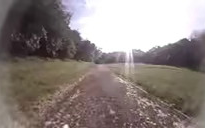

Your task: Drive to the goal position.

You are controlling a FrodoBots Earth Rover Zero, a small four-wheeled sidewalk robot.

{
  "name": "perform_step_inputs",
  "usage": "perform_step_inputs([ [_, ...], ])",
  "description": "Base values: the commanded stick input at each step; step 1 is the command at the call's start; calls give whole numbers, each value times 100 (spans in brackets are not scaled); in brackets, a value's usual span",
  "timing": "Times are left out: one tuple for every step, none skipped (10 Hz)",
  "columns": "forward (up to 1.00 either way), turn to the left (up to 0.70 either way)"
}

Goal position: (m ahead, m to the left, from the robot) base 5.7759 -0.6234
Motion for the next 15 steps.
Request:
perform_step_inputs([
  [85,0],
  [85,0],
  [85,0],
  [85,0],
  [85,0],
  [85,0],
  [85,0],
  [85,0],
  [85,0],
  [85,0],
  [85,0],
  [85,0],
  [85,0],
  [85,0],
  [85,0],
])
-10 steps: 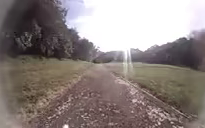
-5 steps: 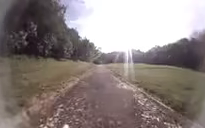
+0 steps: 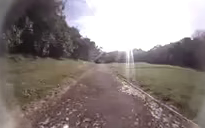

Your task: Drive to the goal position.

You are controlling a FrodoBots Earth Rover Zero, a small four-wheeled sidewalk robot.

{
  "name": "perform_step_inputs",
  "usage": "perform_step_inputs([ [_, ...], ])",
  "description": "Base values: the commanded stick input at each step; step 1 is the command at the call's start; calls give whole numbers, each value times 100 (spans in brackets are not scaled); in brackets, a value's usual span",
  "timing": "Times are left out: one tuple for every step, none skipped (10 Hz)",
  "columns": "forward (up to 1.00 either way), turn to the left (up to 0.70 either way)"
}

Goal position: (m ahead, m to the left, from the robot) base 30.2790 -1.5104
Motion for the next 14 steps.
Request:
perform_step_inputs([
  [85,0],
  [85,0],
  [85,0],
  [85,0],
  [85,0],
  [85,0],
  [85,0],
  [85,0],
  [85,0],
  [85,0],
  [85,0],
  [85,-21],
  [85,-34],
  [85,-34],
])
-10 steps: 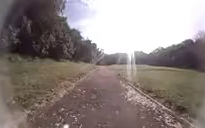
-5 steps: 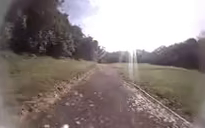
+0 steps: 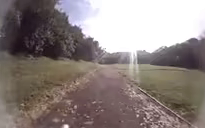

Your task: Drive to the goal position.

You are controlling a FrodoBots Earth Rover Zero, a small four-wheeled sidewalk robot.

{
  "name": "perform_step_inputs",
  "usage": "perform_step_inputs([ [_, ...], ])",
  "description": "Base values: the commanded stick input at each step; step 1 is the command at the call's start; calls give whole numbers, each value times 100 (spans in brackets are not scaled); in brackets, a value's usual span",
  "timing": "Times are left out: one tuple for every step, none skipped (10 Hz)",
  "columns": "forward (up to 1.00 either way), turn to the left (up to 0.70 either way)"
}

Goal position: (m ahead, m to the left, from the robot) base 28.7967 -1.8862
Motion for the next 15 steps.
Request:
perform_step_inputs([
  [85,-17],
  [85,0],
  [85,0],
  [85,0],
  [85,0],
  [85,0],
  [85,0],
  [85,0],
  [85,0],
  [85,0],
  [85,0],
  [85,0],
  [85,0],
  [85,0],
  [85,0],
])
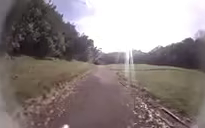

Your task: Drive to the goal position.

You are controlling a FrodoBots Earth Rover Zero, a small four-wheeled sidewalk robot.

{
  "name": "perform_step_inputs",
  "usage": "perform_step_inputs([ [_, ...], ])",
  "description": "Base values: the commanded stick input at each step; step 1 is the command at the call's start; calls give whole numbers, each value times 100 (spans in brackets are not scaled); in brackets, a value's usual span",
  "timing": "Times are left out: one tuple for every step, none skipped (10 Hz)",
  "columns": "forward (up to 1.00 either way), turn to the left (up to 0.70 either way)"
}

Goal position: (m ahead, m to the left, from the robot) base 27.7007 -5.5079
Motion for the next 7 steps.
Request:
perform_step_inputs([
  [85,0],
  [85,0],
  [85,0],
  [85,0],
  [85,0],
  [85,0],
  [85,0],
])
